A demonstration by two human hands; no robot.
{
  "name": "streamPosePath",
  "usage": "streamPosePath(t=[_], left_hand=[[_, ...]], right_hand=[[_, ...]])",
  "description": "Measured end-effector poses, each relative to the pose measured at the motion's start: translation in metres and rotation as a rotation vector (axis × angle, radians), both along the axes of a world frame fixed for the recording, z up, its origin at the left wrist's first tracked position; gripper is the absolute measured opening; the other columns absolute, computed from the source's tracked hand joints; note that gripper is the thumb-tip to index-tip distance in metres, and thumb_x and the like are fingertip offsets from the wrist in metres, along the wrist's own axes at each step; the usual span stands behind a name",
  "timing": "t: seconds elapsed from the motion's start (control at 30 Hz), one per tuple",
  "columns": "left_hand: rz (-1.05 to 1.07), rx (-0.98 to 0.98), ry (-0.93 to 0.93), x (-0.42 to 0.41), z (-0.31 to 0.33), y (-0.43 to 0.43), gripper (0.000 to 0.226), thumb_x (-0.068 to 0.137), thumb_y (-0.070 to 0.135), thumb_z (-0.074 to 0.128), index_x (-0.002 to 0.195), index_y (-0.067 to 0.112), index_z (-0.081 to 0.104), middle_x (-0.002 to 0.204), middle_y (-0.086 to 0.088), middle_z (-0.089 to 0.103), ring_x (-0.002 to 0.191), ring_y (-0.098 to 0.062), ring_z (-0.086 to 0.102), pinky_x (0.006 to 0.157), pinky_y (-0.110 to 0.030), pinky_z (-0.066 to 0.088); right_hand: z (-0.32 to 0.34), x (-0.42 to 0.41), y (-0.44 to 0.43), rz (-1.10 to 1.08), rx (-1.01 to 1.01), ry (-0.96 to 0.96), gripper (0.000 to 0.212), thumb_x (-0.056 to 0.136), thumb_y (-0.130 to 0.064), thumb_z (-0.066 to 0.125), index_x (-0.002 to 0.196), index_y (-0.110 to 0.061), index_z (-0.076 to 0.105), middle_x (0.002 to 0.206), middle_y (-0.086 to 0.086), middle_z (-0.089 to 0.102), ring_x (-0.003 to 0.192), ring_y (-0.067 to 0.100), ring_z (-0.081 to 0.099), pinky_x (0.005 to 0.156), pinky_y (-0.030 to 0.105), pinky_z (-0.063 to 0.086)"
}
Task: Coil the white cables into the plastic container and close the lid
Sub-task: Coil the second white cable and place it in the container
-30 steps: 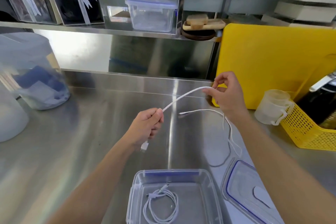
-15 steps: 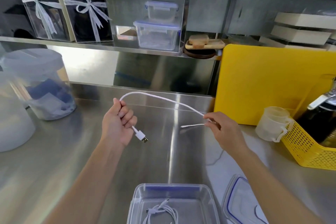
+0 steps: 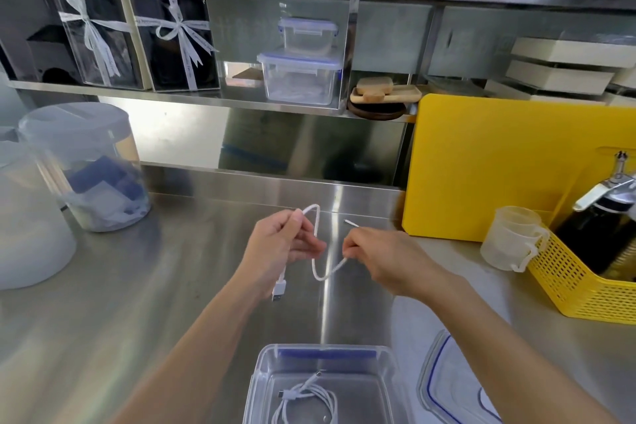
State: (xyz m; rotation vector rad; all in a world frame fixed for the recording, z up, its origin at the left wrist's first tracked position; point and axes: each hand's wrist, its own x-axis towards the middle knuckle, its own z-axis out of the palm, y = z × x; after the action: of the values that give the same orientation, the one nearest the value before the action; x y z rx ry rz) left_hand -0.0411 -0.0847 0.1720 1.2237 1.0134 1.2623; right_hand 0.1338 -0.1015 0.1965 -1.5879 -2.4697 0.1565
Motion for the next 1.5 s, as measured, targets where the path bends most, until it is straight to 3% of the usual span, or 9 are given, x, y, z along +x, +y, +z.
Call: streamPosePath(t=[0.17, 0.27, 0.47, 0.6, 0.73, 0.93, 1.1, 1.23, 1.5], left_hand=[[-0.259, -0.091, -0.04, 0.017, 0.001, -0.016, 0.037, 0.1, 0.015, 0.033, 0.075, 0.005, 0.058, 0.049, -0.005, 0.061, 0.045, -0.015, 0.059, 0.06, -0.033, 0.055], [-0.343, -0.12, -0.102, 0.017, 0.003, -0.021, 0.041, 0.099, 0.014, 0.032, 0.067, 0.011, 0.057, 0.038, 0.0, 0.043, 0.03, -0.01, 0.035, 0.042, -0.023, 0.04], [-0.532, -0.224, -0.217, 0.01, 0.008, -0.028, 0.031, 0.088, 0.029, 0.041, 0.066, 0.009, 0.052, 0.034, 0.008, 0.028, 0.03, -0.004, 0.019, 0.039, -0.018, 0.015], [-0.559, -0.21, -0.259, 0.009, 0.008, -0.031, 0.03, 0.086, 0.03, 0.043, 0.062, 0.014, 0.05, 0.036, 0.01, 0.027, 0.031, -0.003, 0.019, 0.039, -0.019, 0.013], [-0.539, -0.216, -0.267, 0.011, 0.01, -0.033, 0.032, 0.086, 0.034, 0.043, 0.061, 0.015, 0.048, 0.036, 0.01, 0.026, 0.03, -0.003, 0.019, 0.039, -0.019, 0.015], [-0.624, -0.299, -0.138, 0.003, 0.024, -0.033, 0.03, 0.087, 0.035, 0.042, 0.069, 0.011, 0.047, 0.039, 0.007, 0.032, 0.029, -0.002, 0.022, 0.032, -0.013, 0.02], [-0.574, -0.232, -0.367, -0.008, 0.021, -0.034, 0.028, 0.076, 0.034, 0.067, 0.062, 0.016, 0.051, 0.042, 0.011, 0.033, 0.032, 0.0, 0.023, 0.032, -0.013, 0.017], [-0.536, -0.223, -0.491, -0.023, 0.025, -0.032, 0.035, 0.055, 0.034, 0.086, 0.058, 0.017, 0.056, 0.042, 0.011, 0.023, 0.037, -0.006, 0.011, 0.03, -0.014, 0.019], [-0.614, -0.146, -0.677, -0.031, 0.035, -0.03, 0.024, 0.072, 0.028, 0.075, 0.063, 0.015, 0.058, 0.049, 0.008, 0.021, 0.038, -0.008, 0.015, 0.034, -0.018, 0.018]], right_hand=[[0.022, -0.019, -0.011, 0.02, -0.013, 0.187, 0.016, 0.096, -0.03, 0.039, 0.091, -0.022, 0.052, 0.086, -0.011, 0.052, 0.081, 0.01, 0.05, 0.076, 0.031, 0.045], [0.027, -0.018, -0.009, 0.038, 0.073, 0.26, 0.021, 0.095, -0.03, 0.042, 0.093, -0.015, 0.057, 0.086, -0.008, 0.055, 0.082, 0.011, 0.051, 0.075, 0.034, 0.044], [0.02, -0.003, -0.003, 0.078, 0.211, 0.403, 0.016, 0.083, -0.03, 0.064, 0.08, -0.015, 0.059, 0.066, -0.019, 0.042, 0.061, 0.003, 0.043, 0.055, 0.014, 0.032], [0.029, -0.001, -0.006, 0.148, -0.014, 0.52, 0.016, 0.086, -0.023, 0.061, 0.097, -0.016, 0.071, 0.08, -0.019, 0.06, 0.072, -0.005, 0.056, 0.062, 0.008, 0.044], [0.033, 0.001, -0.01, 0.146, -0.142, 0.626, 0.019, 0.087, -0.022, 0.059, 0.078, -0.011, 0.072, 0.064, -0.002, 0.063, 0.065, 0.017, 0.057, 0.065, 0.037, 0.05], [0.036, -0.001, -0.015, 0.153, -0.21, 0.644, 0.017, 0.082, -0.025, 0.065, 0.074, -0.014, 0.073, 0.065, 0.002, 0.064, 0.066, 0.024, 0.058, 0.063, 0.039, 0.05], [0.034, 0.023, -0.013, 0.088, -0.168, 0.802, 0.008, 0.081, -0.013, 0.067, 0.082, -0.021, 0.069, 0.059, -0.017, 0.063, 0.052, -0.002, 0.052, 0.05, 0.01, 0.038], [0.024, 0.053, -0.008, -0.015, -0.085, 1.157, 0.025, 0.075, 0.005, 0.068, 0.073, -0.02, 0.064, 0.059, -0.005, 0.06, 0.042, 0.008, 0.043, 0.039, 0.017, 0.033], [0.01, 0.057, -0.004, -0.056, 0.163, 0.994, 0.027, 0.074, 0.004, 0.07, 0.079, -0.022, 0.063, 0.067, 0.004, 0.057, 0.046, 0.005, 0.046, 0.047, 0.013, 0.038]])
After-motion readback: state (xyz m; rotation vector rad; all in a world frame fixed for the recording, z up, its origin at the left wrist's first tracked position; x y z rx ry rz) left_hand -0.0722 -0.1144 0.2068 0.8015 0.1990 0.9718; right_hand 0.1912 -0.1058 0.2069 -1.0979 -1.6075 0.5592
